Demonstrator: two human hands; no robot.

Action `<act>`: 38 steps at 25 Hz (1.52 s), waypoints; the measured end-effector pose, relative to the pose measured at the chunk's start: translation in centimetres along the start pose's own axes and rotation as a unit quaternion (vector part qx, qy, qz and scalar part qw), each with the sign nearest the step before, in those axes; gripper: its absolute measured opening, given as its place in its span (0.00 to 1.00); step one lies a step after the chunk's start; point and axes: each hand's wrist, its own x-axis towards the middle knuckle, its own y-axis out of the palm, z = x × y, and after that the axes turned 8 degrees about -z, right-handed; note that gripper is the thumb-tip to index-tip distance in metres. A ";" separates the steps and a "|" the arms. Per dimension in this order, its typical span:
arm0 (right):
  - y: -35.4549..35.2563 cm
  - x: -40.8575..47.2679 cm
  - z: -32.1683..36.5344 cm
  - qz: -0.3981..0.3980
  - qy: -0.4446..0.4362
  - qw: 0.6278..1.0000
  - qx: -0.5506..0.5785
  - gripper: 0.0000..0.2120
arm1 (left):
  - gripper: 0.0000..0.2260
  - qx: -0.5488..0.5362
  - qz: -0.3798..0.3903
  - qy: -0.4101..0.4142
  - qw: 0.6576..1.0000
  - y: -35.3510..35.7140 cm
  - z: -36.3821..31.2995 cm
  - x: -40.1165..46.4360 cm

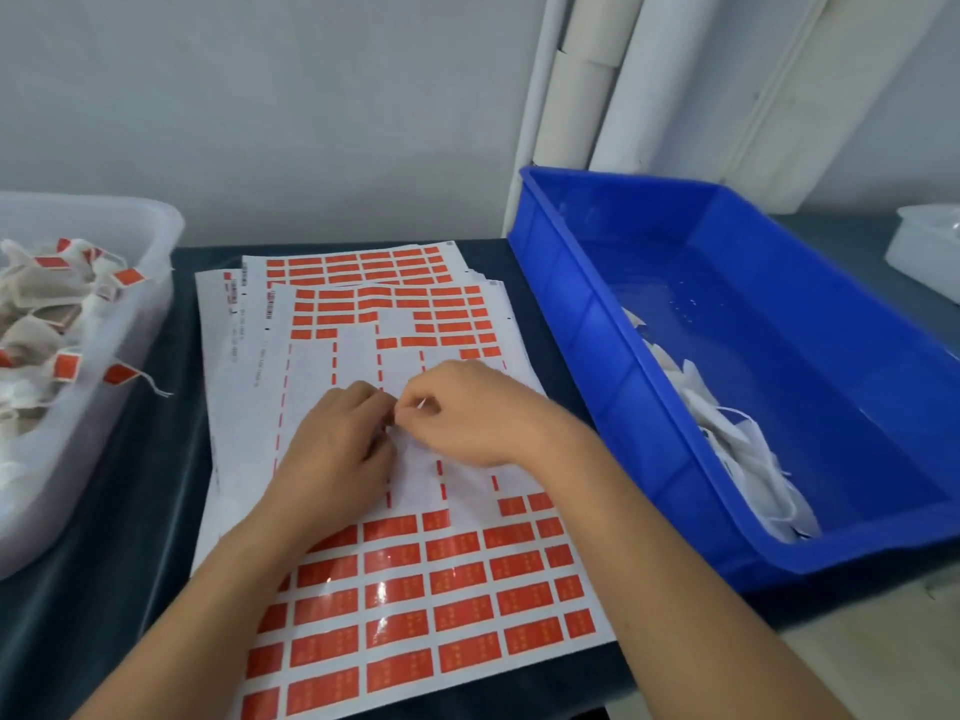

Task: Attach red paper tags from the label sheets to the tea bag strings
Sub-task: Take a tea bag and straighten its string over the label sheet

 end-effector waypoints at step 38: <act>-12.0 -8.5 -11.6 -0.320 0.279 0.890 -0.164 0.07 | 0.09 -0.013 0.026 -0.041 0.999 -0.1 0.4 -0.2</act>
